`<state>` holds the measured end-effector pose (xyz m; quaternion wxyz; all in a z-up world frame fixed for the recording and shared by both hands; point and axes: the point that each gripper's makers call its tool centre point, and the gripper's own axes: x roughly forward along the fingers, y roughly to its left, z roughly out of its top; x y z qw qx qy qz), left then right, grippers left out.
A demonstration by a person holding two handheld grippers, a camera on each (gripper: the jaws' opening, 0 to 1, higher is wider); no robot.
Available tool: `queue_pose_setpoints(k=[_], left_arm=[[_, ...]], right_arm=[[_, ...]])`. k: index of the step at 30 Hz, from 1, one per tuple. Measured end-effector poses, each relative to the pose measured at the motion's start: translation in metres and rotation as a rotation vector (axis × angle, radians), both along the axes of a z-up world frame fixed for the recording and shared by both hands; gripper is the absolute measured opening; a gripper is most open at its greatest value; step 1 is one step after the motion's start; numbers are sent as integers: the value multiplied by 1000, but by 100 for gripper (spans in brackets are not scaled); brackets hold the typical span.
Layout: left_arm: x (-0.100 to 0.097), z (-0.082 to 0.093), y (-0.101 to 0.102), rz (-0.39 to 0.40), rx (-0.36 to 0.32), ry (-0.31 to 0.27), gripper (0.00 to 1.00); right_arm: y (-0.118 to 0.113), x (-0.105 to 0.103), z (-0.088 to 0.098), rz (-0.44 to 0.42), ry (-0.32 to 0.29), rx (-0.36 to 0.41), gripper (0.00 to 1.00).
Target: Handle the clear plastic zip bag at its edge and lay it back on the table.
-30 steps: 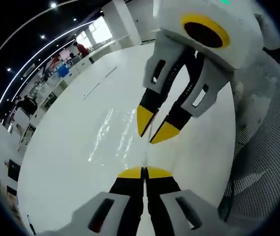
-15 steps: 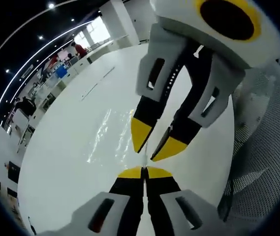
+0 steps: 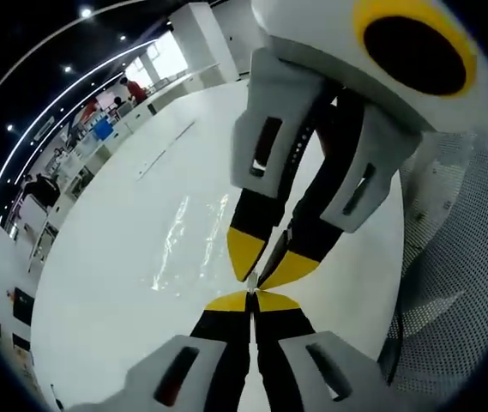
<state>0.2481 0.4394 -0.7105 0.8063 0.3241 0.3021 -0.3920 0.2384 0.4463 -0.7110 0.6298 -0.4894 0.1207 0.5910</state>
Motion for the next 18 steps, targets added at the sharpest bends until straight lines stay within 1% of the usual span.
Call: queue_pose_setpoints(k=[4,18], left_arm=[[-2,-3,-1,-16,12,3,0],[-6,-4,-1,-6,9,10,0]], right_arm=[[-1,-1,-1,16,-7,-16,0],[-2,-4,-2,40,-18,-37,0]])
